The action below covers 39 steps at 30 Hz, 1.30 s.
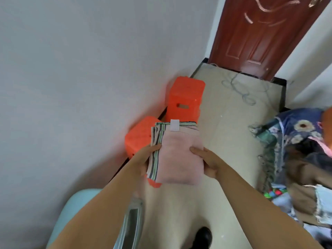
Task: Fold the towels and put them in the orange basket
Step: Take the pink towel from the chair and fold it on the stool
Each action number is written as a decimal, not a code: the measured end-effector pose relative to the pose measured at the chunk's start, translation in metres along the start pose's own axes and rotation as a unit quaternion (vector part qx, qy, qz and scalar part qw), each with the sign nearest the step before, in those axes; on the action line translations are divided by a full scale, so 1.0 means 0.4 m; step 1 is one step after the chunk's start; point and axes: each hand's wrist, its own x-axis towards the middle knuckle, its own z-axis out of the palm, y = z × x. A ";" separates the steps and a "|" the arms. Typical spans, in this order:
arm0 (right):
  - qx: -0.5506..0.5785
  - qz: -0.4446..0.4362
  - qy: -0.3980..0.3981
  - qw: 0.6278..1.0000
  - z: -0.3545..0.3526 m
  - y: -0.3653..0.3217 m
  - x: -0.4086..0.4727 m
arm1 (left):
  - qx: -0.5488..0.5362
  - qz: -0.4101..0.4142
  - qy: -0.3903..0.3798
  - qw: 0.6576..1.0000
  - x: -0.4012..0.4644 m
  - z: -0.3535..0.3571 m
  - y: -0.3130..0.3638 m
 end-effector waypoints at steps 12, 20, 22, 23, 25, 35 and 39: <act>0.121 -0.086 0.115 0.982 -0.677 -0.350 -0.075 | 0.110 -0.032 -0.129 0.985 0.363 0.788 0.101; 0.182 -0.120 0.205 0.954 -0.989 -0.504 -0.017 | 0.166 -0.057 -0.234 0.956 0.647 1.157 0.171; 0.188 -0.127 0.221 0.948 -1.047 -0.564 0.011 | 0.186 -0.065 -0.248 0.949 0.725 1.237 0.204; 0.194 -0.134 0.229 0.944 -1.080 -0.608 0.026 | 0.201 -0.066 -0.258 0.943 0.769 1.291 0.231; 0.218 -0.149 0.255 0.930 -1.140 -0.691 0.062 | 0.230 -0.069 -0.274 0.931 0.854 1.400 0.294; 0.288 -0.227 0.351 0.862 -1.499 -0.955 0.088 | 0.321 -0.062 -0.382 0.864 1.121 1.970 0.429; 0.324 -0.229 0.392 0.830 -1.731 -0.986 0.094 | 0.369 -0.061 -0.393 0.840 1.207 2.229 0.373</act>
